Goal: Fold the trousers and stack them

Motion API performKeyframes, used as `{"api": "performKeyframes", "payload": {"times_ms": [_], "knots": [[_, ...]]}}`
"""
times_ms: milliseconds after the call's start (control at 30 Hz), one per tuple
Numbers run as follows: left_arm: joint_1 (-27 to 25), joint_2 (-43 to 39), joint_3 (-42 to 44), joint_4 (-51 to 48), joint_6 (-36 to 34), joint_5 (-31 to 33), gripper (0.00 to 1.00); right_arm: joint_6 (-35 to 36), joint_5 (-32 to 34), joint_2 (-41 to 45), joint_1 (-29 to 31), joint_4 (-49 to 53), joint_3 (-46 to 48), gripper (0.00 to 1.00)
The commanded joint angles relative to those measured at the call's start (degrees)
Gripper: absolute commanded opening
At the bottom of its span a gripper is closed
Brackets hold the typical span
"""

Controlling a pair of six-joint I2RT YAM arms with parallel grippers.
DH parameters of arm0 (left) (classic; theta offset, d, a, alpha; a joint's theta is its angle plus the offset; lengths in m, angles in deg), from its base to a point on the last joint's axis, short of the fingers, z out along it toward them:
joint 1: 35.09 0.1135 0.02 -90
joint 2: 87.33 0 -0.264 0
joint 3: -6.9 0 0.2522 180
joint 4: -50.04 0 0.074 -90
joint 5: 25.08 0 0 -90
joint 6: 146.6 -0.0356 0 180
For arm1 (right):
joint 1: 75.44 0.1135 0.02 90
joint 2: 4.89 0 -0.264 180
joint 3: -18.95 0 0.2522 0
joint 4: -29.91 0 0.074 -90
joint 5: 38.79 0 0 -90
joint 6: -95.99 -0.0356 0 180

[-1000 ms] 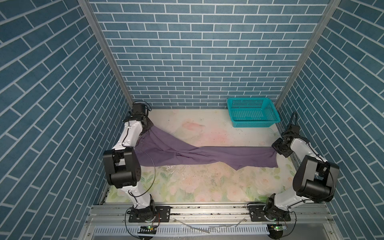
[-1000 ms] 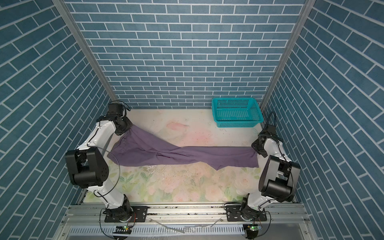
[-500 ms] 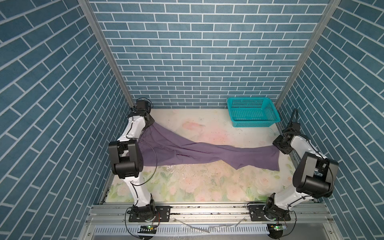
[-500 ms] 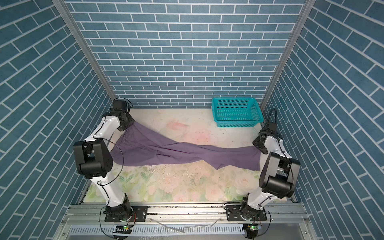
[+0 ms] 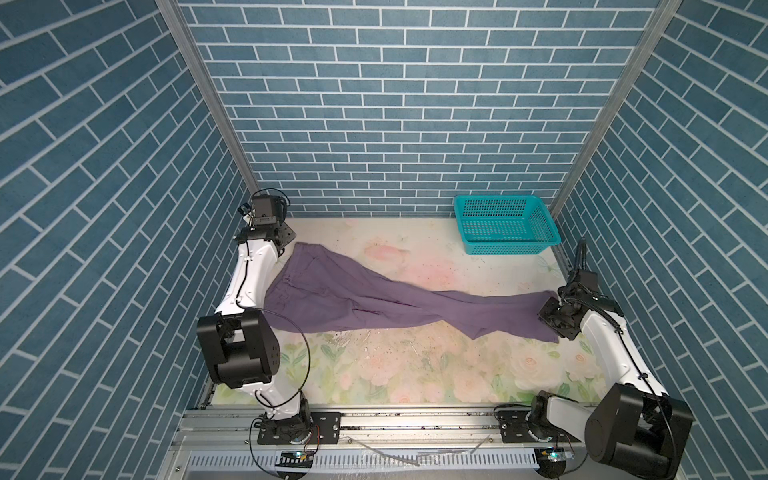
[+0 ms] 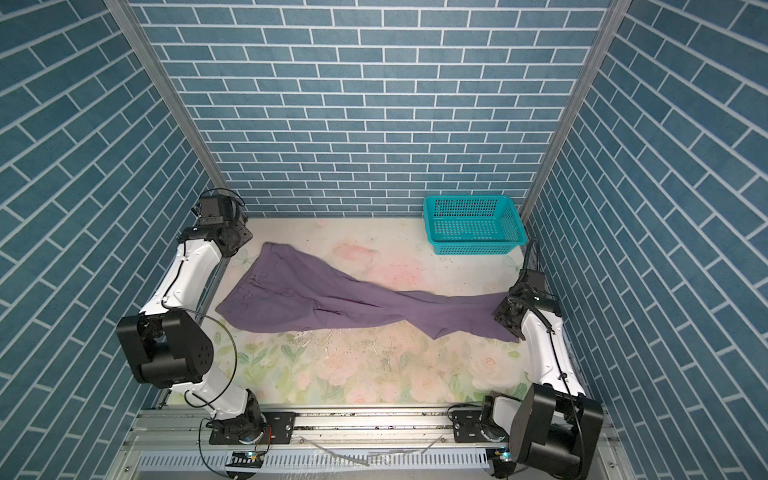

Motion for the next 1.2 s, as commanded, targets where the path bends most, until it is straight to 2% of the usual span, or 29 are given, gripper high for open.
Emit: {"api": "performKeyframes", "payload": {"times_ms": [0,67,133,200,467,567,700,767,800,900,1033,1167], "knots": [[-1.5,-2.9,7.3,2.5,1.3,-2.4,0.69,-1.5,-3.8,-1.6,0.1,2.3,2.9,0.41],[-1.6,-3.4,11.1,4.2,1.5,-3.9,0.69,-2.2,-3.8,-3.2,0.1,0.7,3.8,0.46],[-1.6,-3.3,14.1,6.3,1.6,-5.1,0.54,-2.8,-4.1,-5.6,0.1,-2.0,4.6,0.51],[-1.6,-2.9,15.5,7.2,2.2,-5.4,0.46,-3.0,-4.1,-7.7,0.1,-3.5,4.5,0.53],[-1.6,1.8,15.6,9.0,2.6,-7.2,0.47,-3.8,-2.1,-13.5,0.1,-8.6,5.1,0.54],[-1.6,3.6,15.5,9.8,2.9,-8.1,0.31,-2.8,-2.1,-15.8,0.2,-10.2,4.2,0.51],[-1.6,4.4,16.2,10.8,3.6,-8.5,0.3,-2.7,-0.4,-18.8,-0.1,-13.1,3.0,0.48],[-1.6,4.4,15.9,10.4,2.8,-8.2,0.31,-3.0,-0.7,-20.6,-0.1,-14.3,2.1,0.45],[-1.6,4.3,15.8,10.2,2.1,-7.5,0.31,-3.1,-0.8,-21.3,-0.1,-15.2,1.9,0.4],[-1.5,4.3,16.2,10.2,1.8,-6.2,0.28,-3.1,-1.4,-22.8,-0.1,-17.9,1.8,0.01],[-1.4,5.8,15.3,10.4,2.0,-7.1,0.25,-3.3,-1.4,-19.3,-0.1,-14.5,-1.1,0.0],[-1.4,7.8,13.1,9.5,2.0,-7.3,0.24,-1.1,2.0,-13.7,-0.8,-8.4,-8.1,0.0]]}}
